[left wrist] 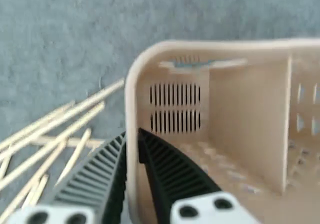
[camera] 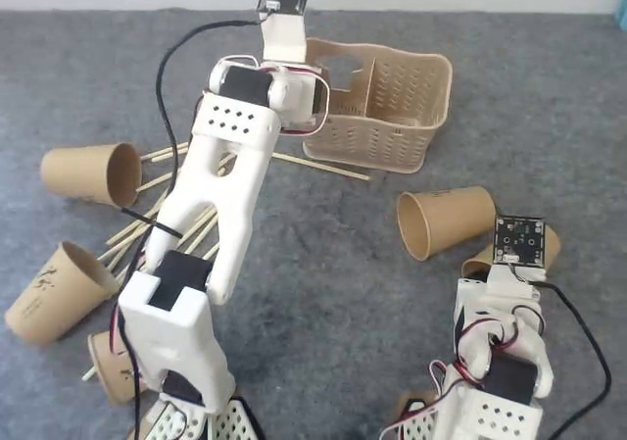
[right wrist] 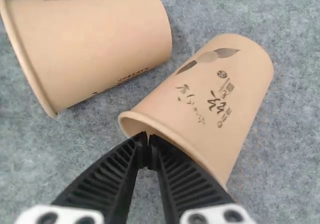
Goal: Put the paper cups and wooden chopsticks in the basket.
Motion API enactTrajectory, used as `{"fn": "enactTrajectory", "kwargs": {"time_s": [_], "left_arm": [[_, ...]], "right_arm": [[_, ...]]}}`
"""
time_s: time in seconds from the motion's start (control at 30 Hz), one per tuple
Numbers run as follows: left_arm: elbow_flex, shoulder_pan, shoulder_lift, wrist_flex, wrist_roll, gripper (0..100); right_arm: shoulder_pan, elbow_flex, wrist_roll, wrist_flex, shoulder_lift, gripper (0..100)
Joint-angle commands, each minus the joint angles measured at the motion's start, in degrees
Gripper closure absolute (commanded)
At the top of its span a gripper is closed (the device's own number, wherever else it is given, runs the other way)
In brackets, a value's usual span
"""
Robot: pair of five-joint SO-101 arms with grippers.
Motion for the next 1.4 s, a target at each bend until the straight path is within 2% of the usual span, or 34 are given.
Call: {"fn": "enactTrajectory", "kwargs": {"time_s": [0.0,0.13,0.33,0.67,0.73,1.07,1.3,1.37], "left_arm": [[-5.5,-1.1,-1.1,7.3,-0.4,99],[-7.7,-1.1,-1.0,12.0,-0.2,99],[-10.4,-0.7,-1.1,13.7,1.9,99],[-14.8,-0.6,-0.8,21.5,3.9,99],[-14.9,-0.6,-0.8,20.9,4.9,99],[-14.8,-0.6,-1.0,7.8,10.3,98],[-17.3,0.6,-1.4,10.3,10.3,81],[-18.2,0.8,-1.3,11.8,10.3,79]], "right_arm": [[0.6,-0.7,0.9,-1.5,-0.9,99.2],[0.6,-0.7,0.9,-1.5,-0.9,99.2],[0.7,-0.7,0.9,-1.5,-0.9,99.2],[0.7,-0.5,0.9,-2.5,-0.9,99.2],[0.7,-0.5,0.9,-2.4,-0.9,99.2],[0.7,-0.5,0.9,-2.4,-0.9,99.2],[0.7,-0.5,0.9,-2.5,-0.9,99.2],[0.7,-0.5,0.9,-2.5,-0.9,99.2]]}}
